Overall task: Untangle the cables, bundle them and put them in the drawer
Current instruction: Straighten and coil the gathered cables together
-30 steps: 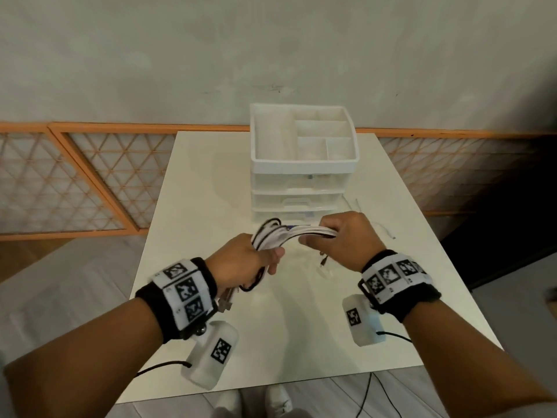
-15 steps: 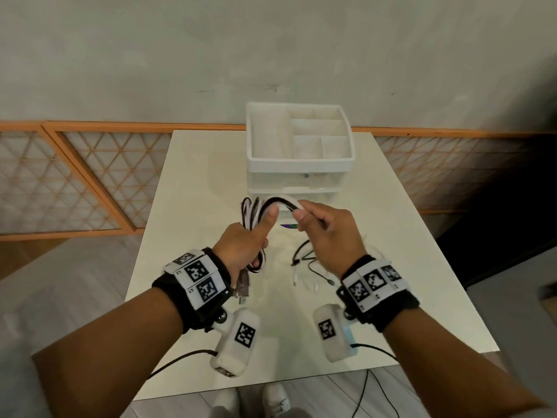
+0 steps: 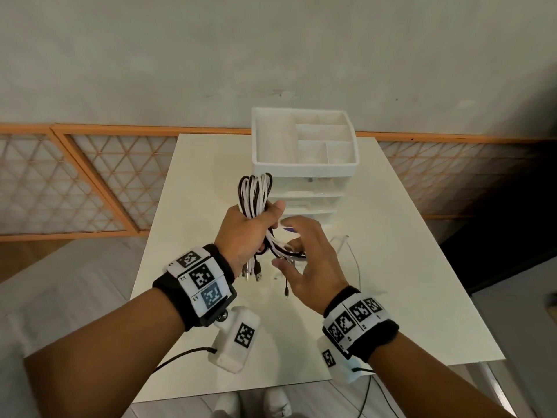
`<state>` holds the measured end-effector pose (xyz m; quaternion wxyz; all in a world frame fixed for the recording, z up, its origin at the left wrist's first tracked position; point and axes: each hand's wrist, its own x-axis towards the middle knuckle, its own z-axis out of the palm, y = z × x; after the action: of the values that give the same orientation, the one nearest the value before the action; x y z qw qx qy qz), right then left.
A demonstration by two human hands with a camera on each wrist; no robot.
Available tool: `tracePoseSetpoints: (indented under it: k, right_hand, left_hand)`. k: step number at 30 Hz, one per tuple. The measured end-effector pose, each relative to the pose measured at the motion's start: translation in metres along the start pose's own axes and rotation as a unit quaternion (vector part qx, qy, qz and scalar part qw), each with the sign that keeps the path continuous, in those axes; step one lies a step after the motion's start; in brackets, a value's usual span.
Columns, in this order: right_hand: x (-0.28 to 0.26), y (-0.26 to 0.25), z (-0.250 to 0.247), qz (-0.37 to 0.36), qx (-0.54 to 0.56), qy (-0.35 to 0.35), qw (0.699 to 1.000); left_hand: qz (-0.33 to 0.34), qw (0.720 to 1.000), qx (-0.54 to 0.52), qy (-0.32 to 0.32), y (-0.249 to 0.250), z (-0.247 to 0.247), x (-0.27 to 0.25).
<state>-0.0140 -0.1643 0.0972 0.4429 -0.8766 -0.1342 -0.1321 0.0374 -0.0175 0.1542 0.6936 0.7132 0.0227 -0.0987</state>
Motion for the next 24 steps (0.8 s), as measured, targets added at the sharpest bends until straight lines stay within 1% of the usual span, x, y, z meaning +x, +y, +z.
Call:
tracePoseSetpoints:
  k: [1, 2, 4, 5, 7, 9, 11, 13, 14, 17, 21, 24]
  right_hand:
    - [0.001, 0.001, -0.001, 0.028, 0.003, -0.002, 1.0]
    - [0.004, 0.004, -0.001, 0.043, -0.022, -0.014, 0.999]
    - [0.008, 0.009, -0.002, 0.027, -0.108, -0.053, 0.992]
    - [0.008, 0.012, -0.001, 0.02, -0.126, -0.062, 0.99]
    - [0.008, 0.015, -0.002, 0.015, -0.121, -0.049, 0.991]
    - [0.01, 0.013, -0.003, 0.011, -0.098, -0.038, 0.994]
    - [0.011, 0.009, -0.001, 0.005, -0.061, -0.064, 0.996]
    - [0.012, 0.005, 0.002, -0.005, -0.037, -0.101, 0.994]
    - [0.013, 0.005, 0.004, -0.015, -0.032, -0.107, 0.994]
    - [0.014, 0.003, 0.005, -0.036, -0.028, -0.095, 0.994]
    - [0.015, -0.006, 0.008, -0.065, -0.074, -0.083, 0.992]
    - [0.014, -0.008, 0.005, -0.062, -0.113, -0.111, 0.985]
  left_hand:
    - [0.014, 1.0, 0.008, -0.001, 0.001, -0.001, 0.001]
    - [0.027, 1.0, 0.015, -0.004, 0.002, -0.003, 0.002]
    - [0.051, 0.998, 0.039, -0.004, 0.003, -0.006, 0.003]
    - [0.06, 0.997, 0.055, 0.003, 0.002, -0.008, 0.005]
    - [0.07, 0.994, 0.078, 0.018, 0.002, -0.011, 0.008]
    - [0.078, 0.993, 0.082, 0.016, 0.003, -0.012, 0.008]
    - [0.082, 0.993, 0.081, 0.001, 0.005, -0.011, 0.006]
    - [0.081, 0.994, 0.065, -0.02, 0.01, -0.01, 0.004]
    - [0.077, 0.995, 0.051, -0.027, 0.011, -0.01, 0.004]
    - [0.05, 0.998, 0.012, -0.029, 0.012, -0.015, 0.006]
    - [0.022, 0.999, -0.032, -0.01, 0.007, -0.016, 0.007]
    - [0.01, 0.992, -0.123, -0.002, 0.007, -0.014, 0.003]
